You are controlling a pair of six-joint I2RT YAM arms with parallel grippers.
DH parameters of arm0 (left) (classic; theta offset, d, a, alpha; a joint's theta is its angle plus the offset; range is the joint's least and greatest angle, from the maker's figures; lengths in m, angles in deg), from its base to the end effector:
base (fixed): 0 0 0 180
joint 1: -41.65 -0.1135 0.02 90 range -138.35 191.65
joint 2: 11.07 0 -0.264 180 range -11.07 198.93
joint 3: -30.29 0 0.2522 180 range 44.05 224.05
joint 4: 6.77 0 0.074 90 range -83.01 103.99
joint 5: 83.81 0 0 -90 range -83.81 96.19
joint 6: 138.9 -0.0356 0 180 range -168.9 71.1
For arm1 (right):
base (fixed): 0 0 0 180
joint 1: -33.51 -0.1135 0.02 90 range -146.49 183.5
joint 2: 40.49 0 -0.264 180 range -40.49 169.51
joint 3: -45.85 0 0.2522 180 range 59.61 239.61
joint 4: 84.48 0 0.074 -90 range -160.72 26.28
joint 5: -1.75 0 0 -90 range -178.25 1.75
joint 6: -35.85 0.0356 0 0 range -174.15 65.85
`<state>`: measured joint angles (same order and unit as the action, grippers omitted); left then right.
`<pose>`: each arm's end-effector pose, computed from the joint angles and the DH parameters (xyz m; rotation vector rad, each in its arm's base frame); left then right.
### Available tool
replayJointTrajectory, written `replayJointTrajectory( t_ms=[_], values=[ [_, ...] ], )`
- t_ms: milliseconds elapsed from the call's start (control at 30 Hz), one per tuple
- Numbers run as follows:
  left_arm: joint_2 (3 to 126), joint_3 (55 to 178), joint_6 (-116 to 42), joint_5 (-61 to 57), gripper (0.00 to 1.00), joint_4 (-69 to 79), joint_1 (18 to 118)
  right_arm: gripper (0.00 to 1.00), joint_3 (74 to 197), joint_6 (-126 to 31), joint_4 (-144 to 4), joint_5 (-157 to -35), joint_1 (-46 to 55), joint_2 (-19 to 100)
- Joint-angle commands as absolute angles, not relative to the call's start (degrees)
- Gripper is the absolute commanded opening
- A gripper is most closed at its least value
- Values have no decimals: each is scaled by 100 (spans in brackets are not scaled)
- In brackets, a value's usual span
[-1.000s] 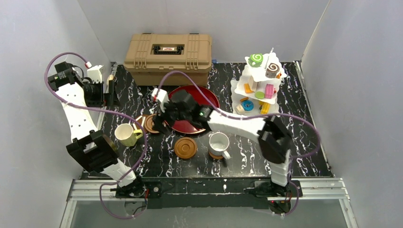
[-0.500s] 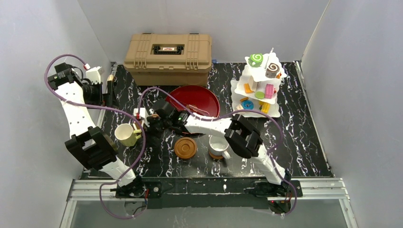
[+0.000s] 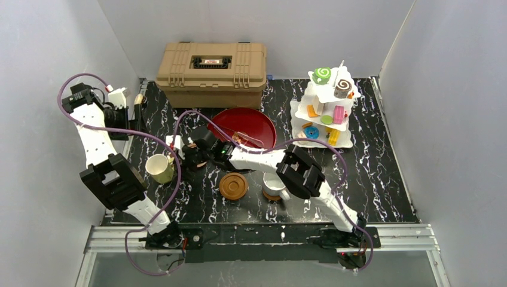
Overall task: Serve the afternoon tea
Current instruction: Pick up the cup at the center of the board.
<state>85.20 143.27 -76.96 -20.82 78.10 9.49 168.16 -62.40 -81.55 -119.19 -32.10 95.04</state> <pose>0.2877 0.1618 0.3503 0.0270 2.5698 -0.2849 0.2122 0.5124 0.2117 -1.4912 1.3110 1.1731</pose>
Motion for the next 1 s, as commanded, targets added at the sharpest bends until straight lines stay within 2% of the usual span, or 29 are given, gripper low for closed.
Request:
replayJointTrajectory(
  t_ms=[0,100,200,433,633,967],
  values=[
    [8451,14331,-7794,-2291,95,7900,908,77,16672,-6704,-8116,-12046,-3180,9182],
    [8424,14232,-7860,-2352,95,7906,903,78,15864,-6810,-8526,-12054,-3173,8639],
    [8410,14164,-7905,-2408,95,7903,894,79,15576,-6878,-8872,-11810,-3127,8427],
    [8440,14172,-7950,-2436,95,7902,840,82,16597,-6849,-8848,-11864,-2894,9222],
    [8573,14263,-7923,-2422,95,7903,778,83,17012,-6940,-9147,-11930,-2881,9721],
    [8721,14372,-7949,-2363,95,7910,726,82,17819,-6692,-9129,-12778,-2889,10485]
  ],
)
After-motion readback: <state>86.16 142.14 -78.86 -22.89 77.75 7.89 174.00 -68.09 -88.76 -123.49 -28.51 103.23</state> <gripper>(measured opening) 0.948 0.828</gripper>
